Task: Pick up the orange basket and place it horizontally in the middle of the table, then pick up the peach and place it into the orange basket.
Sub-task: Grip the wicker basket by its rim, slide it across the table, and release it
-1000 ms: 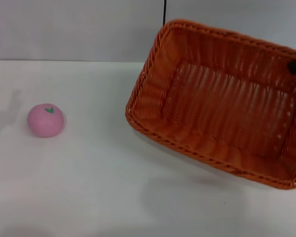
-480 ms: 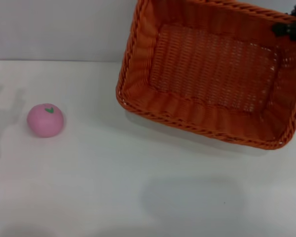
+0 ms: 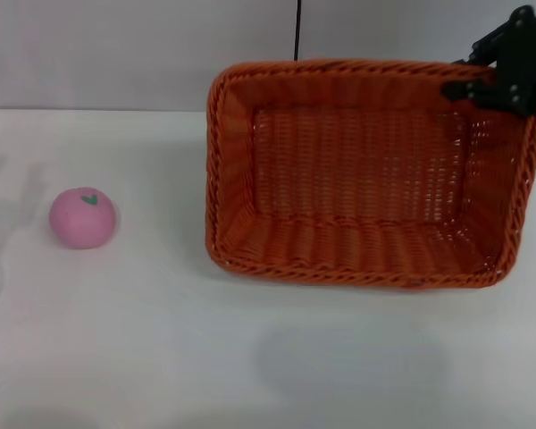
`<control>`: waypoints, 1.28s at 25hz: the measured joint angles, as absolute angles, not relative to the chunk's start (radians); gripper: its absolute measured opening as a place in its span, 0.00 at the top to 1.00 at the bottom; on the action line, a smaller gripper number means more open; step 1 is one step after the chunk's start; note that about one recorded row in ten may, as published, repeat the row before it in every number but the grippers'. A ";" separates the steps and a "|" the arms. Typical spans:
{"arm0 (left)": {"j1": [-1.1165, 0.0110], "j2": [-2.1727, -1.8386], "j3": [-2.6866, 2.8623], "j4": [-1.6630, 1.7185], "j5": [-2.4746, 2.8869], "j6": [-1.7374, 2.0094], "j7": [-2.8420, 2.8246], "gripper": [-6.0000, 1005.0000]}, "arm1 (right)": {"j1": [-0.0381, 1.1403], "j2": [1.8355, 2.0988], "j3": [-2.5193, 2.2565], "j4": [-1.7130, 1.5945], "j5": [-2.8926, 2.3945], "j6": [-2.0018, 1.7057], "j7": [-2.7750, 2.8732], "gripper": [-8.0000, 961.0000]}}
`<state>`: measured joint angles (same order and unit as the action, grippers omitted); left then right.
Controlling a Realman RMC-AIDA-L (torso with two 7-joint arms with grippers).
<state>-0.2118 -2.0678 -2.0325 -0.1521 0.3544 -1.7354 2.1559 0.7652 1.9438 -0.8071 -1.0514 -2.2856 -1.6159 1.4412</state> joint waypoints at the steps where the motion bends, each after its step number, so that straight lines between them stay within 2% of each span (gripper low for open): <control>1: -0.215 -2.068 -2.033 -0.152 0.354 -1.735 2.154 0.28 | 0.770 1.945 -0.817 -1.035 -2.286 -1.594 1.422 0.83; 10: -0.233 -2.070 -2.032 -0.129 0.354 -1.743 2.154 0.29 | 0.819 1.942 -0.824 -0.951 -2.314 -1.571 1.382 0.83; 15: -0.237 -2.071 -2.031 -0.129 0.354 -1.746 2.154 0.29 | 0.835 1.964 -0.831 -0.944 -2.338 -1.480 1.391 0.83; 22: -0.236 -2.071 -2.028 -0.129 0.354 -1.745 2.154 0.30 | 0.825 1.969 -0.815 -0.984 -2.310 -1.414 1.392 0.68; 25: -0.234 -2.069 -2.025 -0.129 0.354 -1.746 2.154 0.30 | 0.794 1.980 -0.793 -1.046 -2.260 -1.401 1.396 0.61; 26: -0.232 -2.068 -2.023 -0.129 0.354 -1.746 2.154 0.31 | 0.754 1.996 -0.764 -1.105 -2.195 -1.385 1.396 0.59; 27: -0.232 -2.068 -2.023 -0.129 0.354 -1.746 2.154 0.31 | 0.754 1.996 -0.764 -1.105 -2.195 -1.385 1.396 0.55; 28: -0.232 -2.066 -2.023 -0.129 0.354 -1.746 2.154 0.31 | 0.697 2.017 -0.736 -1.162 -2.095 -1.371 1.394 0.51; 29: -0.231 -2.066 -2.022 -0.129 0.354 -1.746 2.154 0.31 | 0.697 2.017 -0.736 -1.162 -2.095 -1.371 1.394 0.47; 31: -0.230 -2.063 -2.009 -0.131 0.355 -1.745 2.154 0.31 | 0.584 2.042 -0.725 -1.208 -1.903 -1.376 1.389 0.39; 32: -0.230 -2.063 -2.009 -0.131 0.355 -1.745 2.154 0.31 | 0.584 2.042 -0.725 -1.208 -1.903 -1.376 1.389 0.39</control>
<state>-0.2302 -2.0625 -2.0092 -0.1313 0.3546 -1.7447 2.1539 0.5844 2.0422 -0.7254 -1.2079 -1.9028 -1.3761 1.3887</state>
